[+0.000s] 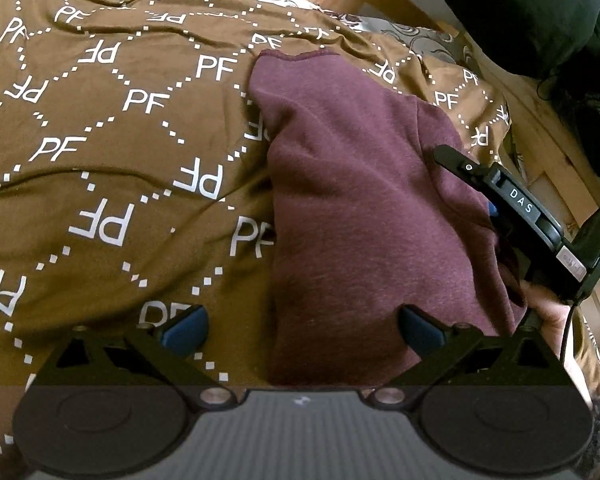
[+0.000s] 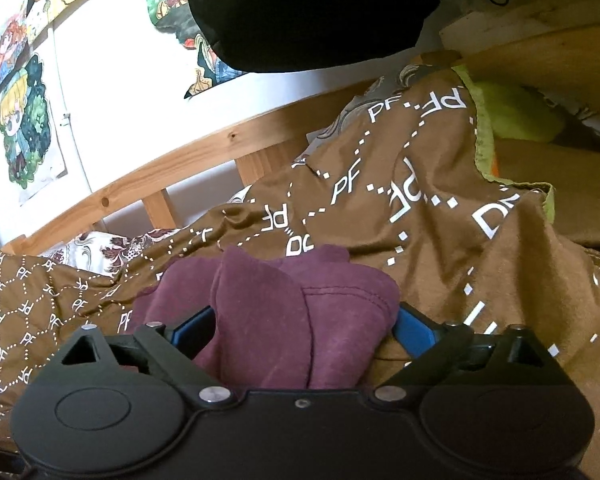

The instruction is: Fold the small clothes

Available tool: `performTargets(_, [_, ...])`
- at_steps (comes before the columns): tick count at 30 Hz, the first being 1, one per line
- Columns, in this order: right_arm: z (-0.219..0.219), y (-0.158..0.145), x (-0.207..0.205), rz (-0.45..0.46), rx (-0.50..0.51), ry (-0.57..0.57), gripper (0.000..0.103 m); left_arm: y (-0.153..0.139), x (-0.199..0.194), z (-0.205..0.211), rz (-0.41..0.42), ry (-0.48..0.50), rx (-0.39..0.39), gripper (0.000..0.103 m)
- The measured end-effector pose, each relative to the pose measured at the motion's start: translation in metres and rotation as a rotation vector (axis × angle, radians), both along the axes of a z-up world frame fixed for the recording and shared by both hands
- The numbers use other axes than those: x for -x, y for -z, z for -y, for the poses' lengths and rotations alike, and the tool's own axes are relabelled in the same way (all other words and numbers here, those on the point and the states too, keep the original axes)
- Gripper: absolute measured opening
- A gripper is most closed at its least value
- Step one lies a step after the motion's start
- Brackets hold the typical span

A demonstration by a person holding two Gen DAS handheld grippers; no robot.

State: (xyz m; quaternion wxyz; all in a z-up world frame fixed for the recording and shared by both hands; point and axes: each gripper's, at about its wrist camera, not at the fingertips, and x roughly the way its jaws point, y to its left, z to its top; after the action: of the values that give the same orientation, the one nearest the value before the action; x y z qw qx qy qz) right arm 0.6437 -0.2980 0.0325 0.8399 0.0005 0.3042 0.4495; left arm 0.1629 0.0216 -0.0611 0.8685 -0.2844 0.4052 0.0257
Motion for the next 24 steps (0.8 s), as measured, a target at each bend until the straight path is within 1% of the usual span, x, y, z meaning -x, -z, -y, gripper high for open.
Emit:
performTargets(3, [0.002,0.002,0.001,0.007,-0.002,0.004,0.093,0.001,0.001,0.001,0.006,-0.003,-0.005,0.103])
performTargets(6, [0.002,0.003,0.002,0.023,0.006,0.016,0.084,0.002,0.001,0.002,0.013,-0.006,-0.01,0.103])
performTargets(8, [0.002,0.002,0.003,0.024,0.011,0.018,0.07,0.002,0.001,0.003,0.013,-0.007,-0.012,0.103])
performTargets(9, [0.001,0.002,0.003,0.024,0.016,0.015,0.066,0.002,0.001,0.002,0.012,-0.007,-0.01,0.103])
performTargets(10, [0.0,0.002,0.004,0.025,0.023,0.008,0.058,0.001,0.001,0.002,0.009,-0.005,-0.005,0.103])
performTargets(11, [-0.001,0.001,0.006,0.031,0.032,0.002,0.054,0.001,0.0,0.001,0.008,-0.004,0.001,0.103])
performTargets(12, [-0.003,0.0,0.008,0.041,0.041,-0.006,0.052,0.001,0.0,-0.001,0.006,-0.003,0.009,0.103])
performTargets(14, [-0.007,-0.001,0.01,0.049,0.054,-0.021,0.043,0.0,-0.001,-0.004,0.009,0.0,0.031,0.102])
performTargets(15, [-0.008,-0.002,0.011,0.049,0.057,-0.02,0.042,-0.001,-0.003,-0.005,0.012,0.0,0.04,0.1])
performTargets(16, [-0.008,-0.004,0.011,0.041,0.054,-0.017,0.039,-0.001,-0.004,-0.006,0.015,0.005,0.048,0.098])
performTargets(17, [-0.008,-0.006,0.011,0.026,0.047,-0.014,0.035,-0.003,-0.005,-0.006,0.022,0.021,0.054,0.092])
performTargets(18, [-0.007,-0.008,0.01,0.012,0.036,-0.012,0.033,-0.004,-0.007,-0.006,0.028,0.036,0.056,0.089])
performTargets(19, [-0.007,-0.011,0.011,0.005,0.028,-0.012,0.03,-0.006,-0.008,-0.005,0.034,0.051,0.059,0.081])
performTargets(20, [-0.007,-0.015,0.014,0.008,0.023,-0.015,0.029,-0.007,-0.008,-0.005,0.041,0.066,0.065,0.067])
performTargets(21, [-0.008,-0.018,0.017,0.018,0.02,-0.02,0.028,-0.009,-0.008,-0.004,0.048,0.082,0.072,0.063])
performTargets(23, [-0.009,-0.027,0.026,0.037,0.011,-0.035,0.026,-0.014,-0.006,-0.001,0.052,0.086,0.046,0.051])
performTargets(24, [-0.009,-0.032,0.03,0.046,0.002,-0.043,0.026,-0.016,-0.005,-0.001,0.059,0.091,0.037,0.048])
